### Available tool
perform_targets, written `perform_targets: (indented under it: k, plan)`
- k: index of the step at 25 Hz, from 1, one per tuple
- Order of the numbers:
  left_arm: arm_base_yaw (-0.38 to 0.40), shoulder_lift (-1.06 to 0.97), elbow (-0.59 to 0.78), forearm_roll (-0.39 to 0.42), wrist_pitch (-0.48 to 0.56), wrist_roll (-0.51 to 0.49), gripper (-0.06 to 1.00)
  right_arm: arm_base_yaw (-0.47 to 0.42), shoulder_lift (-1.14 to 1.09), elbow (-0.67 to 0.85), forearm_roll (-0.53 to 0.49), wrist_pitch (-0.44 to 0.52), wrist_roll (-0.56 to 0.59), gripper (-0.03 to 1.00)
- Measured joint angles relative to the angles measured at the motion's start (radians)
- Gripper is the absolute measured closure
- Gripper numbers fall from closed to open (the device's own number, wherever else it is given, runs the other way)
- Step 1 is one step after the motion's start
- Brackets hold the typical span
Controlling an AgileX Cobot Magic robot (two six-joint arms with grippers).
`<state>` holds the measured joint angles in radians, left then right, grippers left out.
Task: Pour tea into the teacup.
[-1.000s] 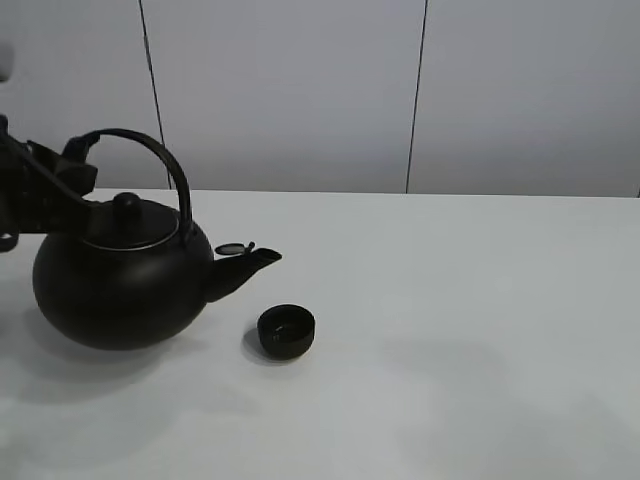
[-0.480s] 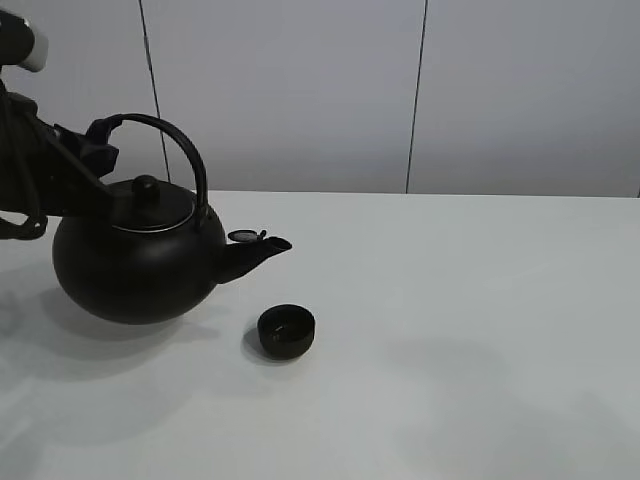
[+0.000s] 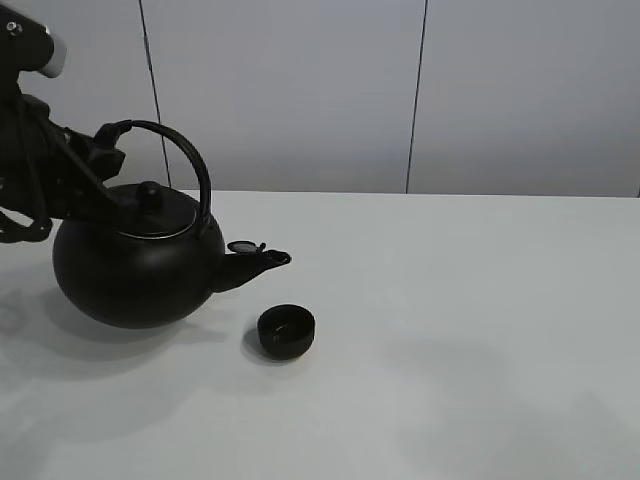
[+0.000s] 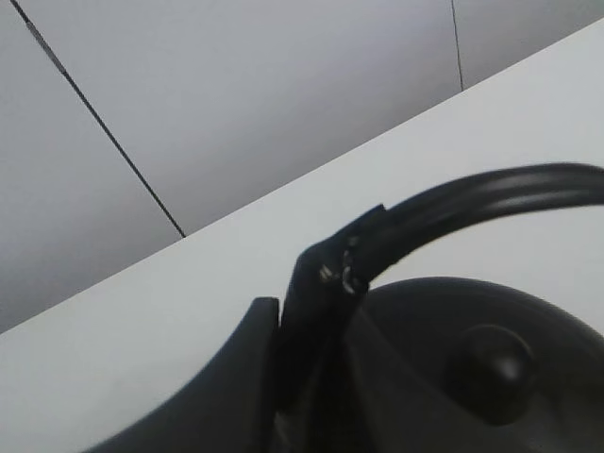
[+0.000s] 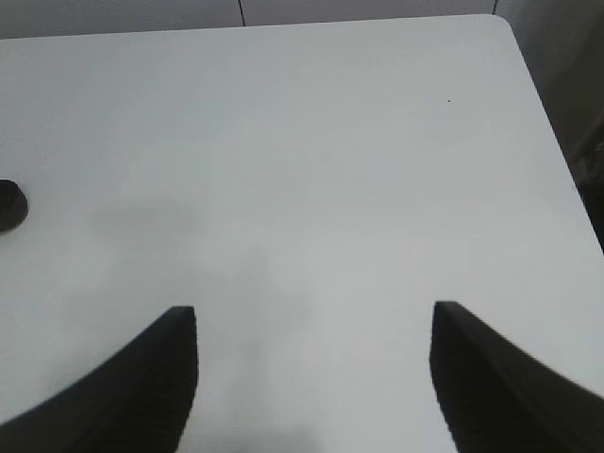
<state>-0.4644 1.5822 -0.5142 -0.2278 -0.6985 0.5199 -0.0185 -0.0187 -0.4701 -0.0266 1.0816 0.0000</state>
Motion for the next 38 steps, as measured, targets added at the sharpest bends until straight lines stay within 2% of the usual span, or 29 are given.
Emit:
perform_targets:
  k: [38]
  plan:
    - [0.0, 0.0, 0.0, 0.0, 0.036, 0.085, 0.83, 0.0, 0.0, 0.0, 0.001, -0.001, 0.0, 0.48]
